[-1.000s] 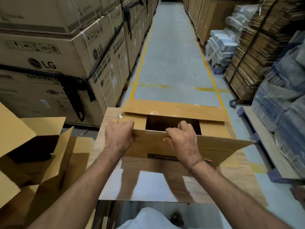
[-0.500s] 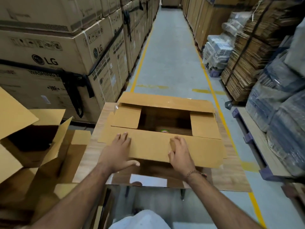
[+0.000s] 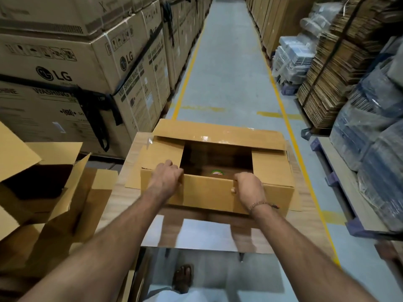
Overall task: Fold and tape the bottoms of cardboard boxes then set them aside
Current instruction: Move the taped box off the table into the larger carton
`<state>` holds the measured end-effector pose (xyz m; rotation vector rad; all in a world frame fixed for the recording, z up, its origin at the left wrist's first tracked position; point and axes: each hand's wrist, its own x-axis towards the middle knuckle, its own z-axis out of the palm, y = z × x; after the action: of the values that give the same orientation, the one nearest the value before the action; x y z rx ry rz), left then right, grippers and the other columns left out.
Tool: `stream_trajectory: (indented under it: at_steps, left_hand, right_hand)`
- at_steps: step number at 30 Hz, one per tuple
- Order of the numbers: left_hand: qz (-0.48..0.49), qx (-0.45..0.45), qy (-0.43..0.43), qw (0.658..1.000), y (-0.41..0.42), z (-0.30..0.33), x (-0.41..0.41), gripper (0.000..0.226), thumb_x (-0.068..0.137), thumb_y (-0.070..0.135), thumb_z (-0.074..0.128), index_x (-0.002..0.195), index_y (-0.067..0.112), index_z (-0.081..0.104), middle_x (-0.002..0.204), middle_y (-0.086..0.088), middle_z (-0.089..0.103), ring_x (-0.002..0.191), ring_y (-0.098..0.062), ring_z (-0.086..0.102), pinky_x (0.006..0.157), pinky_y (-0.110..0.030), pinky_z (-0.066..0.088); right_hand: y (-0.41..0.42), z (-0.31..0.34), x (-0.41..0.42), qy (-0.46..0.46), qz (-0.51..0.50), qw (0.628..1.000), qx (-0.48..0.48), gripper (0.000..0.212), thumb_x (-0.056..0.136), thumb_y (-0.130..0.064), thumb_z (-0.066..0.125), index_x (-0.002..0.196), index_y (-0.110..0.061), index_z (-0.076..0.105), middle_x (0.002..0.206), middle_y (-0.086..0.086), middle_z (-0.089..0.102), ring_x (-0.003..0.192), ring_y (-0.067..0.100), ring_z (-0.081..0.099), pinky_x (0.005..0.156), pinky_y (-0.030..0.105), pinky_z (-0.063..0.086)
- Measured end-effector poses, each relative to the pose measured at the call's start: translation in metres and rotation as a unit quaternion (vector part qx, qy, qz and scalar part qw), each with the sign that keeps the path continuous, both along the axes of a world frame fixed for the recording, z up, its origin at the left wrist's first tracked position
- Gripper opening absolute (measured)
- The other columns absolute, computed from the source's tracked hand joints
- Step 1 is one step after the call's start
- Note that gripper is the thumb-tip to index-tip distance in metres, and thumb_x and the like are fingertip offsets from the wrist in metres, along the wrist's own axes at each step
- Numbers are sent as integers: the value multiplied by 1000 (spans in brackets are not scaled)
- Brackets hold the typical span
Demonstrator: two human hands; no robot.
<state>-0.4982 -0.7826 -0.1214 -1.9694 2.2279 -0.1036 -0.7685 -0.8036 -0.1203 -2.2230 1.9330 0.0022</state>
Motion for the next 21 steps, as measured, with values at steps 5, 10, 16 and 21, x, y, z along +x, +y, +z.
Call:
stream_trajectory:
  at_steps: [5, 10, 16, 21]
  left_hand:
    - [-13, 13, 80, 997, -22, -13, 11, 65, 93, 80, 43, 101, 25, 77, 101, 5, 66, 98, -14, 51, 87, -37, 49]
    - [-30, -8, 152, 988, -75, -4, 14, 45, 105, 57, 45, 124, 23, 69, 129, 2, 65, 118, -18, 54, 103, -41, 48]
    - [-28, -91, 97, 991, -144, 5, 11, 54, 101, 44, 56, 148, 20, 46, 144, -4, 54, 129, -25, 50, 102, -45, 50]
    - [-30, -91, 137, 986, -212, 14, 16, 87, 99, 40, 62, 165, 9, 16, 171, -11, 24, 151, -32, 31, 118, -49, 39]
  right_hand:
    - [10, -22, 1, -10, 7, 997, -76, 8, 94, -25, 71, 94, -25, 62, 94, -3, 64, 85, 22, 67, 64, 34, 44]
    - [-4, -20, 6, -18, -18, 997, -76, 4, 97, -26, 68, 97, -26, 64, 94, -4, 64, 81, 17, 58, 66, 31, 34]
    - [-6, -25, 6, -46, -29, 997, -58, 12, 93, -21, 73, 93, -27, 63, 92, -7, 63, 83, 15, 61, 67, 26, 38]
    - [-2, -38, 7, -75, -40, 995, -53, 30, 79, -7, 82, 83, -24, 58, 83, -7, 62, 75, 14, 57, 63, 23, 33]
